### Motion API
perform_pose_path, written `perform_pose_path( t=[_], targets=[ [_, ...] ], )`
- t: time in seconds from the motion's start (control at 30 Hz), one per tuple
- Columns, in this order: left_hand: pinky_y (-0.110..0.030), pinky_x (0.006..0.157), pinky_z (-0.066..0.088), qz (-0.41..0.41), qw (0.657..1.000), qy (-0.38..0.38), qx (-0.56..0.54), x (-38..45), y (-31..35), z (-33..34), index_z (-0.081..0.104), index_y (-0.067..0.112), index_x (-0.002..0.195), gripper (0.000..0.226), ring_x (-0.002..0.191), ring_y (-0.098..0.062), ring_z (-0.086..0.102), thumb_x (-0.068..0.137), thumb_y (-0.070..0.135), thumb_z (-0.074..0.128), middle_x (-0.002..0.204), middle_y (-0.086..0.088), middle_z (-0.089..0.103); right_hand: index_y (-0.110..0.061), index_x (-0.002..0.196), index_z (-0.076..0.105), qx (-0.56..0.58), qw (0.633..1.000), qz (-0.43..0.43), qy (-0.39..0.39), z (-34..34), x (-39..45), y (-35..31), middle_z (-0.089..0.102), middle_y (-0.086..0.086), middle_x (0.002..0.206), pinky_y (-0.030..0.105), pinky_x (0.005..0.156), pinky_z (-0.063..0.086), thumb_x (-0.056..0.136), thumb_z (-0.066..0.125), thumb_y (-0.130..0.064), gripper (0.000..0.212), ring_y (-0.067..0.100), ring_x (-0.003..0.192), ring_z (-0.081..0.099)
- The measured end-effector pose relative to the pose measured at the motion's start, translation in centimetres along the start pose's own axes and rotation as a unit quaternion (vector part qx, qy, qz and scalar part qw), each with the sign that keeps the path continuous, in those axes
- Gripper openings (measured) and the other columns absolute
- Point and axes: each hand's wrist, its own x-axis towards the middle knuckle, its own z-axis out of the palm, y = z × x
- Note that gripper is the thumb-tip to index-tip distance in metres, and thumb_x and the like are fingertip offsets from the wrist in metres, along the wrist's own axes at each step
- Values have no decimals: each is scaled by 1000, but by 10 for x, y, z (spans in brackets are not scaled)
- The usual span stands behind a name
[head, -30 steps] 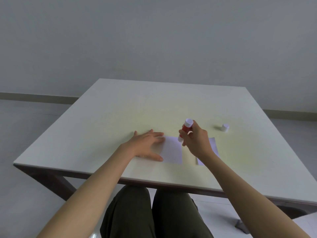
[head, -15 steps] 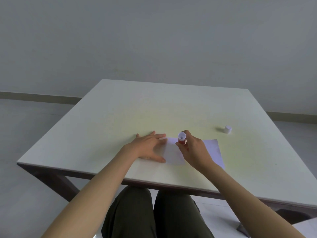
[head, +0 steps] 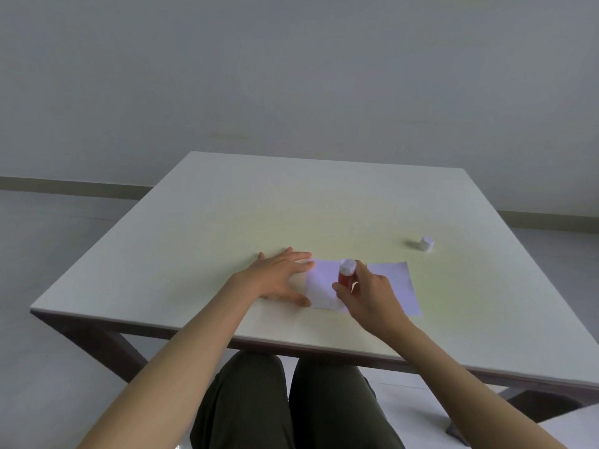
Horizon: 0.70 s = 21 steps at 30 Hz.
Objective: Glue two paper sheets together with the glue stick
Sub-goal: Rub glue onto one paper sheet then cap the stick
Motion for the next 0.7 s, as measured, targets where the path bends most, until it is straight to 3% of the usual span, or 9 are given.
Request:
perform_pose_path(
  t=[0.07, 0.1, 0.2, 0.27, 0.3, 0.4, 0.5, 0.6, 0.7],
  targets=[
    [-58, 115, 6, 9, 1000, 8, 2, 1, 0, 0, 23, 35, 146, 87, 147, -10, -2, 72, 62, 62, 157, 19, 8, -7, 78, 52, 146, 985, 91, 13, -10, 2, -1, 66, 5, 60, 28, 49, 42, 87, 57, -21, 17, 16, 43, 52],
    [-56, 115, 10, 20, 1000, 16, 9, 2, 1, -1, 27, 33, 144, 86, 146, -10, 4, 72, 62, 62, 156, 16, 13, -5, 76, 54, 244, 960, 139, 19, -16, 3, 1, 64, 6, 55, 27, 45, 38, 88, 56, -19, 19, 14, 38, 47],
    [-46, 117, 16, 44, 998, 39, 25, 4, 2, -4, 37, 26, 141, 82, 137, -11, 29, 71, 61, 63, 147, 11, 28, -14, 68, 53, 483, 835, 263, -14, -37, 4, 9, 55, 4, 53, 22, 43, 29, 91, 54, -22, 24, 13, 45, 37],
    [-42, 118, 8, 40, 998, 41, 9, 4, 2, -5, 37, 24, 142, 85, 134, -10, 34, 70, 60, 65, 145, 11, 30, -18, 68, 54, 579, 754, 309, -18, -46, 3, 11, 55, -1, 53, 17, 41, 32, 92, 56, -24, 24, 15, 56, 37],
    [-41, 118, 6, 38, 998, 43, 0, 4, 2, -5, 36, 24, 142, 87, 135, -10, 34, 70, 60, 66, 146, 11, 31, -18, 69, 54, 603, 731, 317, -17, -49, 2, 12, 58, -1, 54, 15, 40, 36, 92, 56, -24, 24, 15, 58, 41],
    [-41, 119, 2, 26, 998, 51, -38, 0, 3, -5, 28, 29, 145, 90, 140, -10, 27, 71, 59, 68, 151, 11, 30, -13, 68, 55, 642, 696, 321, -14, -52, -1, 9, 64, 6, 62, 17, 41, 46, 92, 57, -24, 26, 16, 55, 52],
    [-37, 120, 6, 21, 987, 87, -130, -9, 9, -7, 30, 35, 144, 82, 142, -7, 23, 74, 53, 70, 153, 13, 29, -12, 70, 56, 674, 657, 336, 26, -49, -1, 2, 59, 4, 54, 18, 42, 49, 90, 60, -20, 22, 14, 43, 52],
    [-22, 113, 25, 86, 936, 178, -292, -18, 34, -8, 46, 36, 134, 66, 129, 4, 40, 75, 38, 74, 138, 19, 47, -10, 70, 56, 701, 624, 344, 38, -43, 1, -5, 59, 2, 50, 18, 42, 50, 91, 59, -20, 23, 13, 40, 57],
    [-9, 102, 32, 142, 876, 241, -393, -20, 72, 1, 60, 32, 122, 49, 118, 7, 50, 76, 29, 75, 123, 20, 61, -11, 73, 59, 697, 624, 351, 12, -35, 3, -15, 57, -1, 47, 17, 43, 48, 92, 57, -25, 24, 10, 36, 55]
  ],
)
